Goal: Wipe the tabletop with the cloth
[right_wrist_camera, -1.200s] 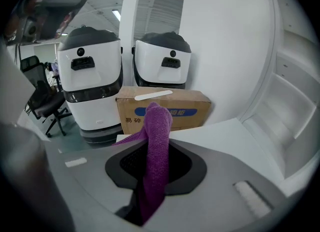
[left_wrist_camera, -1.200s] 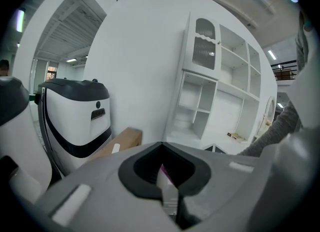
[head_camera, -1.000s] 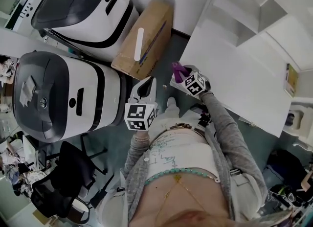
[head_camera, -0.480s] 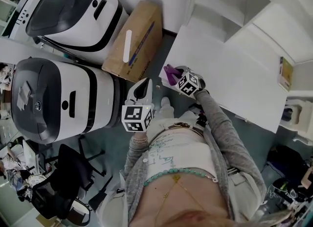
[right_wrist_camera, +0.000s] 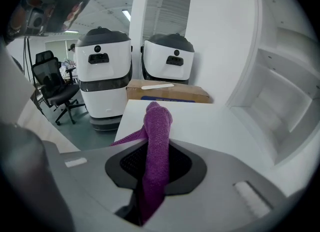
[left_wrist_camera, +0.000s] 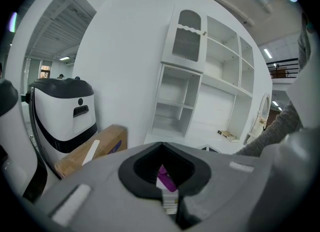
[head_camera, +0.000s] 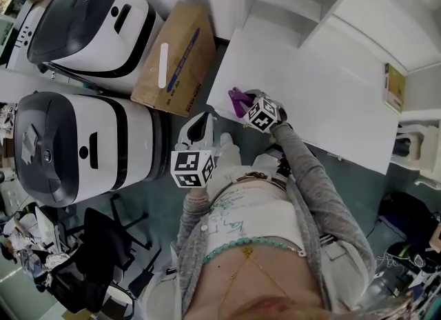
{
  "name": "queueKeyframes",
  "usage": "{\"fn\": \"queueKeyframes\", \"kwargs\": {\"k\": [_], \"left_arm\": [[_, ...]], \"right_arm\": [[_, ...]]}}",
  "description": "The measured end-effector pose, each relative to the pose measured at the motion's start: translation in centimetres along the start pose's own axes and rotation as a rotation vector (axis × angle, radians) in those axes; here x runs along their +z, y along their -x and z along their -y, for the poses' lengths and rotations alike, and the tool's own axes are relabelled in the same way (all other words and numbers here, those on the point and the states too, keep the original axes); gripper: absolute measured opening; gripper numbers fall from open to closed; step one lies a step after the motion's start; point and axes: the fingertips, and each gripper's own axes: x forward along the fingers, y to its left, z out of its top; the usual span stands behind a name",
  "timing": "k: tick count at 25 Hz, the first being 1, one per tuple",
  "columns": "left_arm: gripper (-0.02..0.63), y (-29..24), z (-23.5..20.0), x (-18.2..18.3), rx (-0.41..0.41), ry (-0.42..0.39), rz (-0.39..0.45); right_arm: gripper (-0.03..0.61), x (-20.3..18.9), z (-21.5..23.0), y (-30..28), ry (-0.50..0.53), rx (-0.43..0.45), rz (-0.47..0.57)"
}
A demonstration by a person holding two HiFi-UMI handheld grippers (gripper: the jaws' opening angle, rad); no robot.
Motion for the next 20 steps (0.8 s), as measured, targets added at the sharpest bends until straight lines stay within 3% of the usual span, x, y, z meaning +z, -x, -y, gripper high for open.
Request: {"fn": "queueKeyframes", "kwargs": {"k": [20], "left_arm": [[0.000,-3.1,8.3,0.9,-0.162,-0.095,-0.022]], "right_arm": [[0.089,-6.8,1.1,5.0,-0.066,-0.023,-0.041]]}}
